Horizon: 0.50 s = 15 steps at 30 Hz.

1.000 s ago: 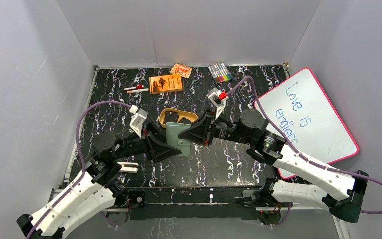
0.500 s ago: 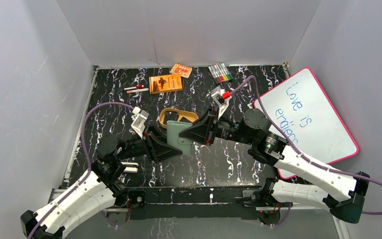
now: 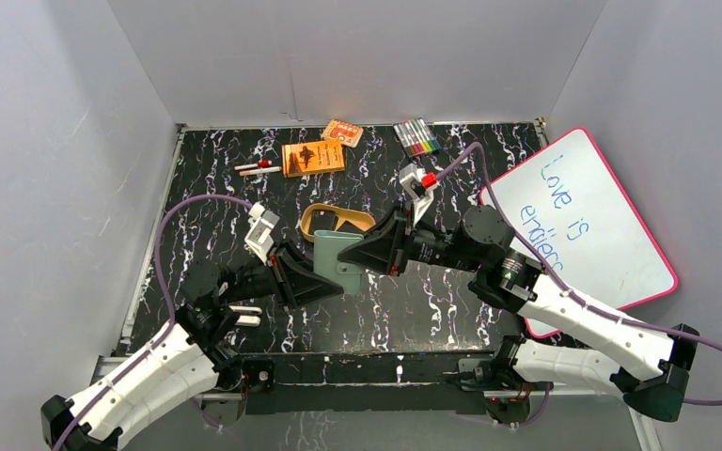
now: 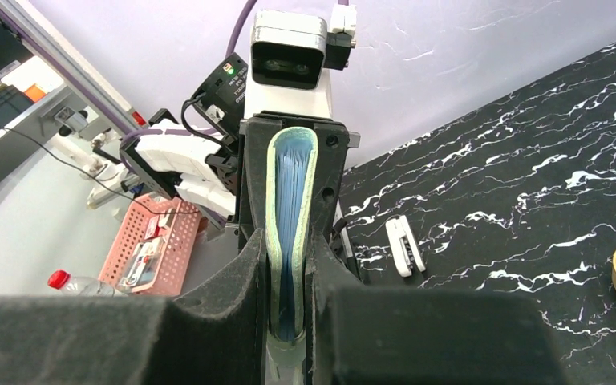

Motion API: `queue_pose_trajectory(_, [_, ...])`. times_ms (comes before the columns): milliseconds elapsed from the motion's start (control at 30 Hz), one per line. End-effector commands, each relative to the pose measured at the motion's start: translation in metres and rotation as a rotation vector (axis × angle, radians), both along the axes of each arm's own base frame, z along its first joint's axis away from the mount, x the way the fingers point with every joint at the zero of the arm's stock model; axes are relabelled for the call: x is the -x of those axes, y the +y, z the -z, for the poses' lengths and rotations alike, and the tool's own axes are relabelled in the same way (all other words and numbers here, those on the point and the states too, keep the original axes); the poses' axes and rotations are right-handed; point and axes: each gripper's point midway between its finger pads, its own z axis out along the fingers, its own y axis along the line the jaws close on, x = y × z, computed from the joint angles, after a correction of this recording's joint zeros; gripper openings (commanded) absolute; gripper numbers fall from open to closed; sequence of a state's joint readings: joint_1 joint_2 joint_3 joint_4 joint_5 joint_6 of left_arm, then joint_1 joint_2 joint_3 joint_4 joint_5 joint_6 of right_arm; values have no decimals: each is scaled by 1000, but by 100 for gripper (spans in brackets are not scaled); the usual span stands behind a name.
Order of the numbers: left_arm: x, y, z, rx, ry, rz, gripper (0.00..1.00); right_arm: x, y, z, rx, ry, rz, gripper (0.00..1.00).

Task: Put the credit cards into the card holder
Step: Close the card holder.

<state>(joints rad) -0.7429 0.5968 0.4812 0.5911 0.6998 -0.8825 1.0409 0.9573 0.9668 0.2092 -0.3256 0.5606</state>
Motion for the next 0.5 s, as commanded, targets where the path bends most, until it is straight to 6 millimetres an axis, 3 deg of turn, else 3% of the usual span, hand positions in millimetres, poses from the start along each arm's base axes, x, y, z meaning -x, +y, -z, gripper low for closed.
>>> queue_pose_trajectory(0, [6, 4, -15, 56, -51, 6, 0, 5, -5, -30, -93, -64, -16, 0])
queue_pose_trajectory(33, [3, 5, -16, 61, -47, -13, 0, 7, -6, -31, -96, -72, -21, 9])
queue_pose_trajectory(100, [-1, 7, -19, 72, -38, -51, 0, 13, -11, -36, -103, -91, -38, 42])
queue_pose_trajectory(167, [-4, 11, -25, 92, -38, -82, 0, 18, -19, -42, -109, -126, -41, 56])
queue_pose_trajectory(300, [-5, 17, -37, 131, -42, -119, 0, 30, -36, -48, -121, -168, -55, 65])
queue_pose_trajectory(467, [-6, 20, -50, 180, -35, -129, 0, 40, -36, -35, -80, -133, -111, 66])
